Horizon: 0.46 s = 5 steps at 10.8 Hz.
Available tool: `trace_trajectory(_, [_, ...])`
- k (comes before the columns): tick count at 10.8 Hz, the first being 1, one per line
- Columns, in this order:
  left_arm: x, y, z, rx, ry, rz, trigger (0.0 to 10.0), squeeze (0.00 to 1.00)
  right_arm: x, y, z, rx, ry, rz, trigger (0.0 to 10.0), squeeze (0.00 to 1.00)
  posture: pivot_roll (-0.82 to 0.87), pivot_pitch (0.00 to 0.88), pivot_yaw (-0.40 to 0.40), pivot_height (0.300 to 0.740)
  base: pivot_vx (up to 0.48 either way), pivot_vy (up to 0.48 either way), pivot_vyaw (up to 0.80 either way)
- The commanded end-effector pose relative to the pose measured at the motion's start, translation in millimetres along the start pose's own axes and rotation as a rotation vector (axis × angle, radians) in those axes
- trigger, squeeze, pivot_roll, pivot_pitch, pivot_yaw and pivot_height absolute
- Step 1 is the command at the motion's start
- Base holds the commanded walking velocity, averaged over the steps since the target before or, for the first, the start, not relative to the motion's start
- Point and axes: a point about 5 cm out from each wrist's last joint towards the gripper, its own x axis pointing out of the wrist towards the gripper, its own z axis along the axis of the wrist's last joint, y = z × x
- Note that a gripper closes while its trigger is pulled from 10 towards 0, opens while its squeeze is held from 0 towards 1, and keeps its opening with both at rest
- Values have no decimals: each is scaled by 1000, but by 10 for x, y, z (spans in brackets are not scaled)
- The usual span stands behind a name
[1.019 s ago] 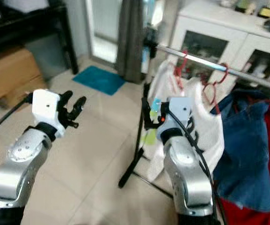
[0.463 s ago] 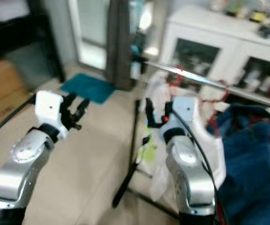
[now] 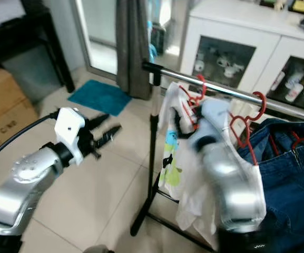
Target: Hang hanger
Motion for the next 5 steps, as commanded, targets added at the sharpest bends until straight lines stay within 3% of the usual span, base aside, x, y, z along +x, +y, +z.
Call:
trace_trajectory(1, [-9,-74,22,-6,-1,-76,10000,0,-18,-54,57,7,17,19,10000,765,49,11,0,740,0,0,0])
trace_trajectory(2, [-16,-84,22,-7,1,-95,10000,0,-12,-85,74,-10,26,29,10000,0,48,10,-2,740,0,0,0])
trace_trajectory(3, [-47,-134,14,-17,20,-189,10000,0,60,-179,129,-35,77,85,10000,0,48,9,-5,740,0,0,0])
trace_trajectory(4, [-56,-148,12,-19,26,-213,10000,0,84,-195,135,-39,94,104,10000,0,49,9,-6,740,0,0,0])
trace_trajectory(5, [-83,-172,6,-25,46,-270,10000,0,152,-209,138,-31,147,205,10000,0,52,7,-8,740,0,0,0])
